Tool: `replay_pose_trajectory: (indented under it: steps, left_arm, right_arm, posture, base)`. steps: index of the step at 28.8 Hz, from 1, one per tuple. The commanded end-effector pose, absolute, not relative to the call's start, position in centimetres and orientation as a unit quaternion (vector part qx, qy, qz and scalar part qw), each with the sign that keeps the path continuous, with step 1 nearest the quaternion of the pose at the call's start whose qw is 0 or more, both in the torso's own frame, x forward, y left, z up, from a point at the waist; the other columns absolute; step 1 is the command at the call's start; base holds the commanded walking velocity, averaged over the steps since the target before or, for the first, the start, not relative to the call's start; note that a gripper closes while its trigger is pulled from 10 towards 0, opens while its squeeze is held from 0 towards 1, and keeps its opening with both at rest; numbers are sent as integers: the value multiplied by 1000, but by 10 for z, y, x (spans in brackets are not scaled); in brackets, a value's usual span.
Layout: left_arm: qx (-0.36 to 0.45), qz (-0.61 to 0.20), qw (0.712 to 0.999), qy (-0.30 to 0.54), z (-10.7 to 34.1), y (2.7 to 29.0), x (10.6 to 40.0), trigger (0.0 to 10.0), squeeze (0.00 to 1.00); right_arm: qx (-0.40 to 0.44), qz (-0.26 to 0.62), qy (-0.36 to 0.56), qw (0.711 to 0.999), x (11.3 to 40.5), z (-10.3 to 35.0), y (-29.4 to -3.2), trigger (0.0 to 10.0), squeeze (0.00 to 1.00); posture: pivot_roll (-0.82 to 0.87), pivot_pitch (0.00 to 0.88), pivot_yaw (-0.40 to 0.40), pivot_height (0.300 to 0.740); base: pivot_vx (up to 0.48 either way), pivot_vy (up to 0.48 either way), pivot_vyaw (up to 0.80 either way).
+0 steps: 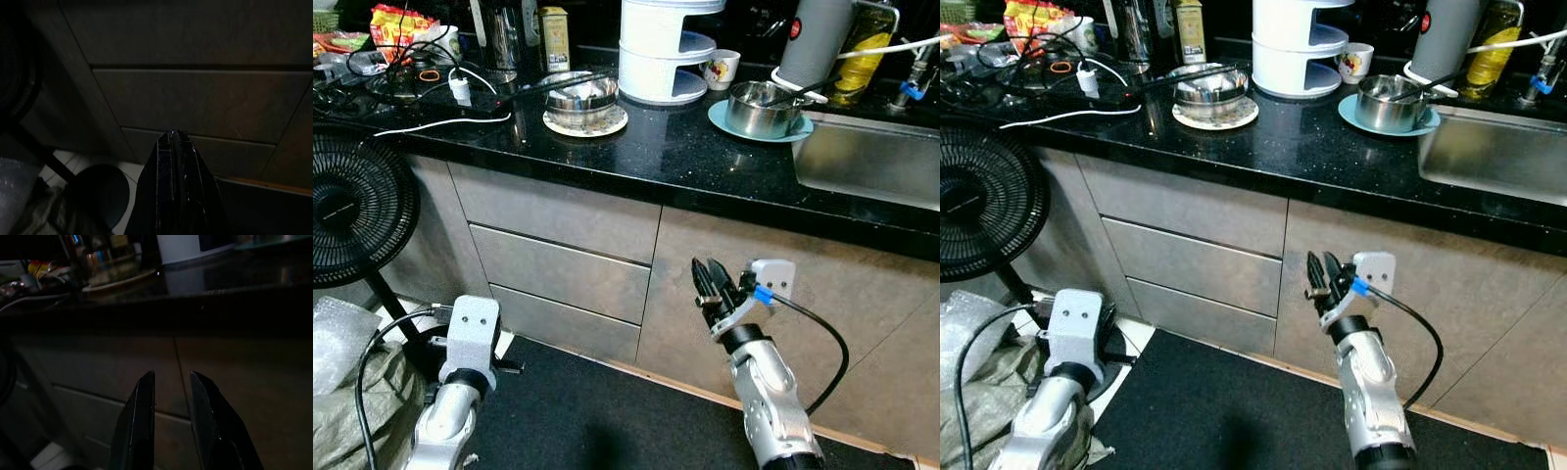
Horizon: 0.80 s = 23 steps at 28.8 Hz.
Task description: Kitchen organization
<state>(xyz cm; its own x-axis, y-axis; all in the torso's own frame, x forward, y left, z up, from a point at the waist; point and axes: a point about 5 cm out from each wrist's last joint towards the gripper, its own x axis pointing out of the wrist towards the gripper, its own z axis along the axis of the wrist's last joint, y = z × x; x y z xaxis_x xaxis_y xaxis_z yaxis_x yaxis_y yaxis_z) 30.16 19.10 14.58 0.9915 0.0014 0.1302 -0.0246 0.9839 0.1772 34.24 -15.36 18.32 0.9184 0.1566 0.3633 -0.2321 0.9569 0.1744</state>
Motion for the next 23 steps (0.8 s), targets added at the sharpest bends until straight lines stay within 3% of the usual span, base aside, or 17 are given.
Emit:
replay_pose_trajectory:
  steps: [1, 7, 23]
  left_arm:
    - [87, 10, 994, -71, 155, 193, 302, 10000, 0]
    - [83, 7, 993, -80, 169, 189, 306, 10000, 0]
    - [92, -9, 992, -84, 189, 186, 311, 10000, 0]
  right_arm:
    - [113, 88, -179, 973, 344, 195, -155, 10000, 0]
    - [106, 80, -172, 976, 347, 206, -155, 10000, 0]
    - [101, 76, -152, 980, 350, 210, -158, 10000, 0]
  posture:
    - [35, 228, 5, 740]
    - [35, 229, 8, 740]
    - [35, 207, 12, 740]
  base:
    - [0, 0, 0]
    - [120, 0, 0]
    - [289, 0, 0]
